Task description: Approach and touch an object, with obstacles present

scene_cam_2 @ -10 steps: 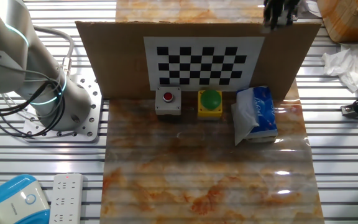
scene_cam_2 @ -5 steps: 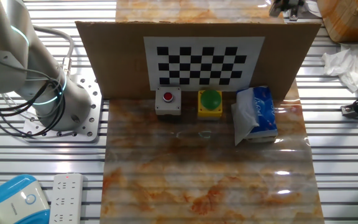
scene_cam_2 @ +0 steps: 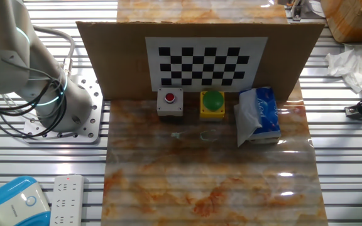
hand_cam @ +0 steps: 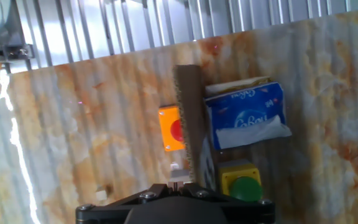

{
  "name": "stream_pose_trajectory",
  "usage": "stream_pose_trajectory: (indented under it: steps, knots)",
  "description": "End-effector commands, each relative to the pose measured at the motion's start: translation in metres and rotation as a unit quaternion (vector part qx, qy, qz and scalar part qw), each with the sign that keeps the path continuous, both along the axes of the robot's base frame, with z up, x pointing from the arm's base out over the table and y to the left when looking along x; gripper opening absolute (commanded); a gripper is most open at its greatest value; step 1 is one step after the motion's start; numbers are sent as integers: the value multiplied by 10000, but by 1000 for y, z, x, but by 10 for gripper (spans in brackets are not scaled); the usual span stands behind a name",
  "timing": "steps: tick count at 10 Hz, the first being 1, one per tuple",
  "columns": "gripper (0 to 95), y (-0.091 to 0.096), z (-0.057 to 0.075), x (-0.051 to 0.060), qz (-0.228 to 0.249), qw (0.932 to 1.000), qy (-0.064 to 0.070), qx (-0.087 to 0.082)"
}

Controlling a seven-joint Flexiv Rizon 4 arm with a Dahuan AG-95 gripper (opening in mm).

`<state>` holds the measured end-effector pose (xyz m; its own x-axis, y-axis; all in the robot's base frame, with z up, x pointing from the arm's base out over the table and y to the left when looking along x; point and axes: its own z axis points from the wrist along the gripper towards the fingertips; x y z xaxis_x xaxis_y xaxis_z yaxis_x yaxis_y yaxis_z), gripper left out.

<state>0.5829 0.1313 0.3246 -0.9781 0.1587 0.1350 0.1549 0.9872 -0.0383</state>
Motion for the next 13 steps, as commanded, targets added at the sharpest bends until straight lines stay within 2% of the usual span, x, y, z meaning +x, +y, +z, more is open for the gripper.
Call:
stream_pose_trajectory:
  steps: [1, 7, 9, 12, 13]
  knots:
    - [0, 4, 1, 2, -13, 10000, -9, 25]
    - [0, 36, 5, 9, -117, 9998, -22, 172]
    - [0, 36, 5, 9, -115, 9996, -40, 249]
    - [0, 36, 5, 9, -173, 9995, -105, 253]
    - [0, 36, 5, 9, -193, 9994, -81, 260]
